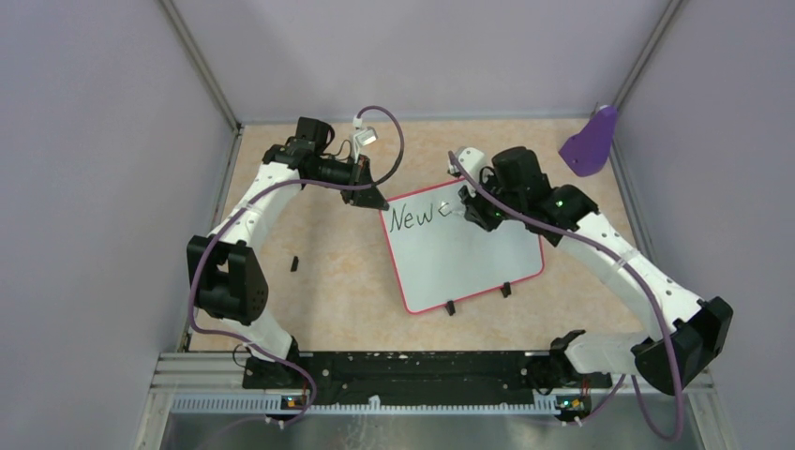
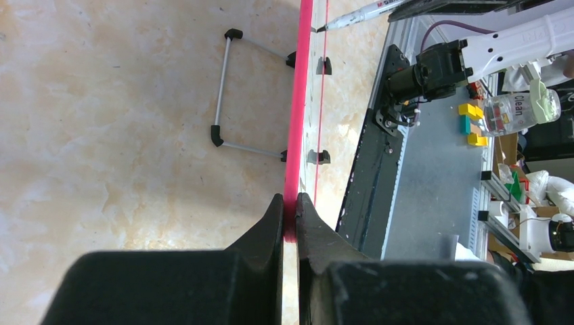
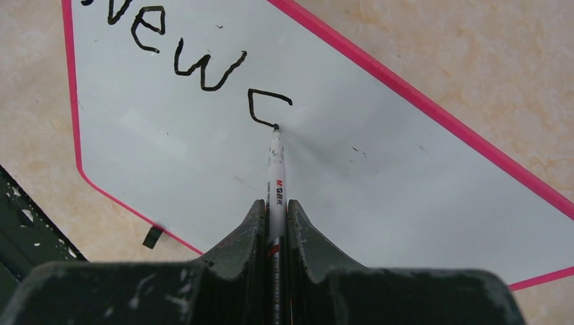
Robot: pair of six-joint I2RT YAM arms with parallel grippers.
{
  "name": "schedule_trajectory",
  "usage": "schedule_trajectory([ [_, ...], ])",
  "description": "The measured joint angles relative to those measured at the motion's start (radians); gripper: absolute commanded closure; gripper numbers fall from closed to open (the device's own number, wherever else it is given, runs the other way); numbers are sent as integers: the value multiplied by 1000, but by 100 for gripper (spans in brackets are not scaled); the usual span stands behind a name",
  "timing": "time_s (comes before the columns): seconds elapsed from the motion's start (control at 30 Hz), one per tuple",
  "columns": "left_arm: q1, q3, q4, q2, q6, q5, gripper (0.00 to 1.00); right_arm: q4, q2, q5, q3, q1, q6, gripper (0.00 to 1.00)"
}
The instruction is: Write a sentence on the whiteboard
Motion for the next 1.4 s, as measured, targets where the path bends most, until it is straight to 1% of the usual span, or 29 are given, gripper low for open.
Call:
schedule_trajectory([
  [0.3, 0, 0, -1, 0, 0, 3, 100, -4, 0, 1, 71, -5, -2, 100],
  [0.53, 0, 0, -1, 0, 0, 3, 100, 5, 20, 27, 90, -20, -3, 100],
  [0.97, 0, 0, -1, 0, 0, 0, 100, 8, 35, 31, 85, -26, -9, 100],
  [1.4, 0, -2, 0, 0, 0, 1, 100, -8, -3, -1, 11, -26, -1, 100],
])
